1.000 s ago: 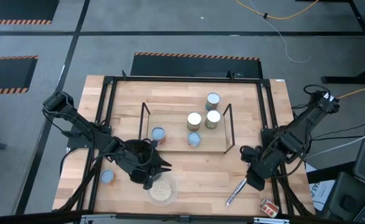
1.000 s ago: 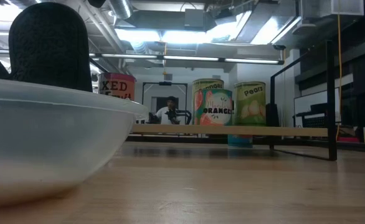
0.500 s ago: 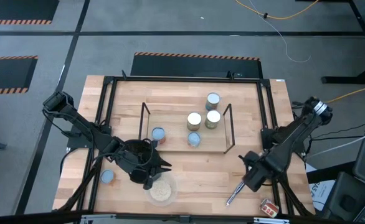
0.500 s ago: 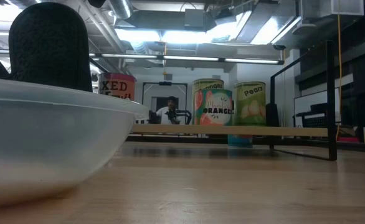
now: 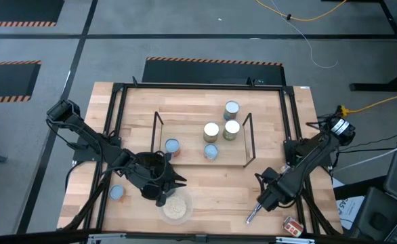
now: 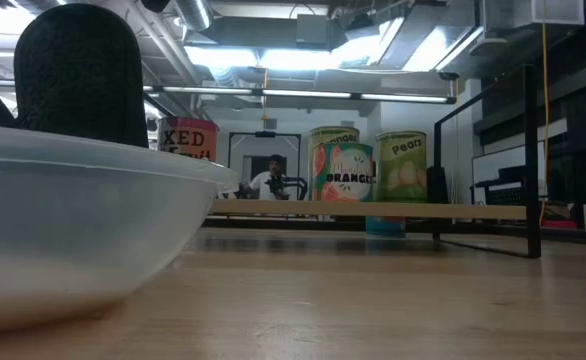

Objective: Pick and place cans onto a shelf
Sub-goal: Put the canned peaches on the shelf

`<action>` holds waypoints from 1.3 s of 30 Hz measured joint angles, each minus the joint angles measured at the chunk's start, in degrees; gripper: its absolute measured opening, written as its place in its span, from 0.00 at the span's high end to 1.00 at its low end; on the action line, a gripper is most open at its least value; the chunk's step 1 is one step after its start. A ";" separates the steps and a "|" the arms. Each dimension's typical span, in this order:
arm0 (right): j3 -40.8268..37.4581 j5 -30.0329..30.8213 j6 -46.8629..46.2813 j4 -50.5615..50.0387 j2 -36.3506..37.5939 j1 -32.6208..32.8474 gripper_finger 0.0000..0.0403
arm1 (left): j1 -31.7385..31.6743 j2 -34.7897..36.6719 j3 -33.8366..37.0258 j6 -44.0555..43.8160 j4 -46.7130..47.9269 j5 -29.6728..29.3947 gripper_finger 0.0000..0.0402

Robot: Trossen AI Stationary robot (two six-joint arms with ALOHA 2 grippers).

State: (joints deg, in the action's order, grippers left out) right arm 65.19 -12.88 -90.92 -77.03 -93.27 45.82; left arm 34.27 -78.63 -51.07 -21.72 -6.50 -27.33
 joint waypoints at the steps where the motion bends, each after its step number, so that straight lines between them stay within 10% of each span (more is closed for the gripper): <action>1: 0.00 0.82 0.04 0.02 -0.44 0.00 0.73 | 0.00 0.00 0.00 0.31 0.00 0.01 0.83; 39: 0.02 6.68 0.07 -8.24 -9.56 -0.33 0.78 | 0.00 0.00 0.00 2.85 0.00 1.98 0.83</action>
State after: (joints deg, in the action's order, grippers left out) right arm 65.21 -6.20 -90.85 -85.27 -102.83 45.50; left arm 34.26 -78.63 -51.07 -18.87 -6.50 -25.34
